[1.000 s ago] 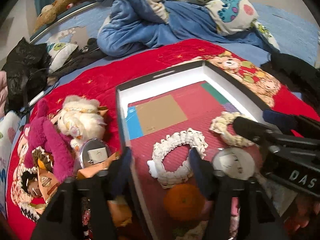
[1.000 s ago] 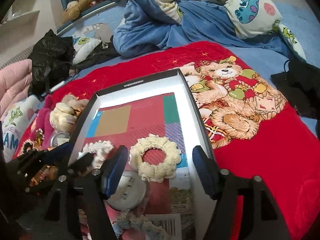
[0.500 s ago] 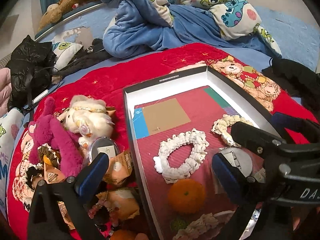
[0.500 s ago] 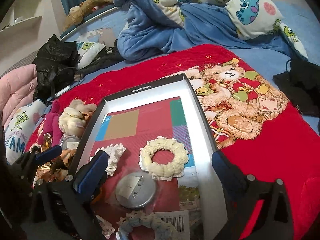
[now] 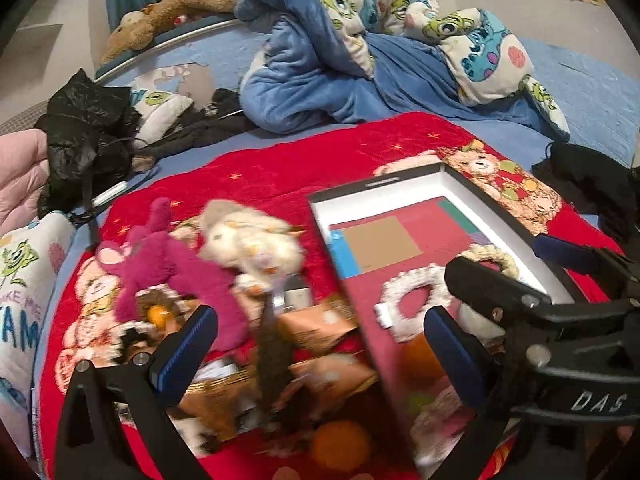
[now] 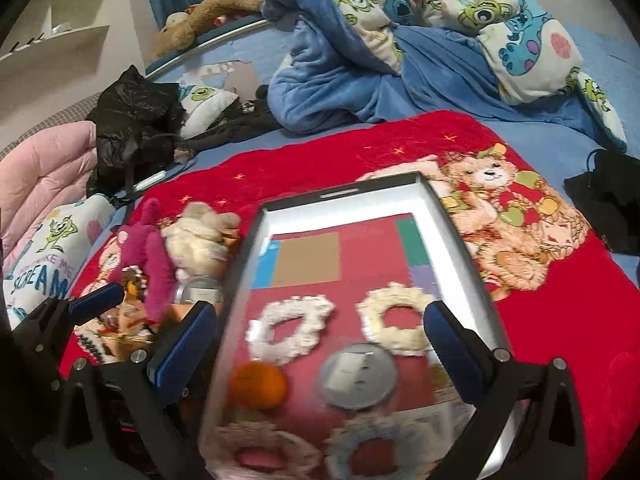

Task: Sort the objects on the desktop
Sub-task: 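Move both tools back from the box to the pile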

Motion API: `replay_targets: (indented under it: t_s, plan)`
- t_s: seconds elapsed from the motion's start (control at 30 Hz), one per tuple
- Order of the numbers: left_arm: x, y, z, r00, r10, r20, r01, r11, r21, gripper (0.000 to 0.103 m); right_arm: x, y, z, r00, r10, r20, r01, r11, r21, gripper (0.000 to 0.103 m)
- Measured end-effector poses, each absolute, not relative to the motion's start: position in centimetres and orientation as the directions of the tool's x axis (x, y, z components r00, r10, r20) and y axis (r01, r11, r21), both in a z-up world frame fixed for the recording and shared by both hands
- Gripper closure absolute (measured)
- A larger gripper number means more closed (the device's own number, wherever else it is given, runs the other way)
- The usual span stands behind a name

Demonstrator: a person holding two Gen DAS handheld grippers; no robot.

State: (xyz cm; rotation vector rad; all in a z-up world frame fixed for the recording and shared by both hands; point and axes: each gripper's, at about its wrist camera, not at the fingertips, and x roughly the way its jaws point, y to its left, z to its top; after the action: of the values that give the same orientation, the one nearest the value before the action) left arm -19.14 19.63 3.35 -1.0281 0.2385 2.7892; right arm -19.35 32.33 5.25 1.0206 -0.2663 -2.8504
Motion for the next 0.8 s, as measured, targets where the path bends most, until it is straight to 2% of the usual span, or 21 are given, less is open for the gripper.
replay_targets:
  t_s: [0.33, 0.53, 0.8]
  plan:
    - [-16.6, 6.1, 6.0, -0.775, -0.024, -0.631, -0.022, -0.998, 0.065, 0.0, -18.7, 24.2, 7.8, -0.774, -0.233, -0.588, 0.129, -0.969, 0.213, 0.0]
    - [-15.3, -1.3, 6.0, -0.762, -0.049, -0.645, 0.055, -0.998, 0.011, 0.0, -18.2, 18.8, 8.3, -0.761, -0.305, -0.573, 0.198, -0.95, 0.243, 0.0]
    - [-15.5, -3.3, 2.5, -0.723, -0.03, -0.69, 0.061, -0.998, -0.02, 0.0, -18.2, 15.5, 7.2, -0.721, -0.349, -0.599, 0.237, -0.936, 0.26, 0.0]
